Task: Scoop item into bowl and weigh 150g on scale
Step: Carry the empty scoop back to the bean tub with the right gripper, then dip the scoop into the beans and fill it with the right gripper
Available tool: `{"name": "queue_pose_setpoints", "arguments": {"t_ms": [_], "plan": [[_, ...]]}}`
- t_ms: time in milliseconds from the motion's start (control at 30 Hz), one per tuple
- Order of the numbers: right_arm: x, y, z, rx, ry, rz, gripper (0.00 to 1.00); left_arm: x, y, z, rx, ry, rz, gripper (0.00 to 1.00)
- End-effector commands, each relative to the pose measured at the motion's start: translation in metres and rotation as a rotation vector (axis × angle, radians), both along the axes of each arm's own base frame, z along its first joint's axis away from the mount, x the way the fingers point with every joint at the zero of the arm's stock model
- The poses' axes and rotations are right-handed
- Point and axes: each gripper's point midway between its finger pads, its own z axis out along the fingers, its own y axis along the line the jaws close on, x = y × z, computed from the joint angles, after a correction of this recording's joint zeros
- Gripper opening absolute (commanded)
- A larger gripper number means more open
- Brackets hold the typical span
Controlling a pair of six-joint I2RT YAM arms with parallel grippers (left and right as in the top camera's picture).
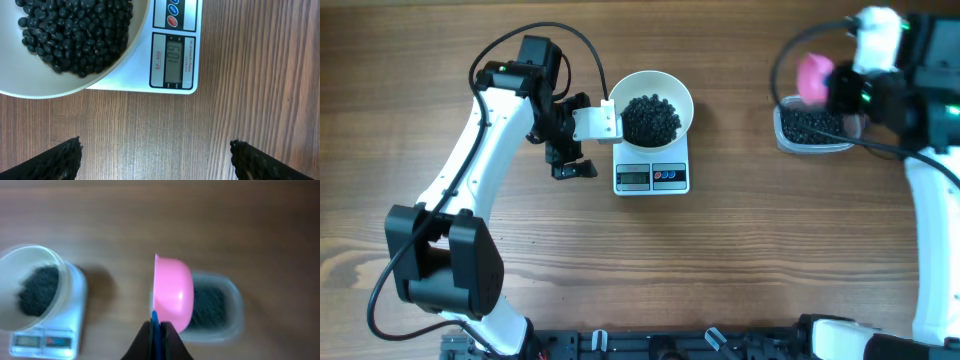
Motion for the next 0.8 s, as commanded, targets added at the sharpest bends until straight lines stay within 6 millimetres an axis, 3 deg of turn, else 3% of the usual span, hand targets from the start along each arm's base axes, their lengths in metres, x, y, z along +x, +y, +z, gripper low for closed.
{"name": "queue_pose_setpoints", "arguments": {"t_ms": [0, 67, 267, 433, 600, 633, 667, 767], "plan": [[-0.017, -0.032, -0.036, -0.049, 0.178, -0.100, 0.04, -0.002, -0.002, -0.001, -0.024, 0.007, -0.015, 1.00], [-0.018, -0.037, -0.057, -0.078, 0.260, -0.064, 0.04, -0.002, -0.002, -0.001, -0.024, 0.007, -0.015, 1.00], [0.016, -0.045, -0.095, -0.133, 0.289, 0.008, 0.04, -0.002, -0.002, -0.001, -0.024, 0.007, -0.015, 1.00], [0.026, -0.066, -0.126, -0.238, 0.364, 0.002, 0.04, -0.002, -0.002, -0.001, -0.024, 0.007, -0.015, 1.00], [0.031, -0.067, -0.156, -0.217, 0.421, -0.011, 0.04, -0.002, -0.002, -0.001, -0.024, 0.007, -0.015, 1.00], [0.034, -0.052, -0.164, -0.114, 0.420, -0.016, 0.04, -0.002, -0.002, -0.001, -0.024, 0.007, -0.015, 1.00], [0.040, -0.023, -0.169, 0.058, 0.403, 0.035, 0.04, -0.002, -0.002, -0.001, -0.024, 0.007, -0.015, 1.00], [0.046, -0.002, -0.165, 0.189, 0.374, 0.052, 0.04, -0.002, -0.002, -0.001, -0.024, 0.007, -0.015, 1.00]]}}
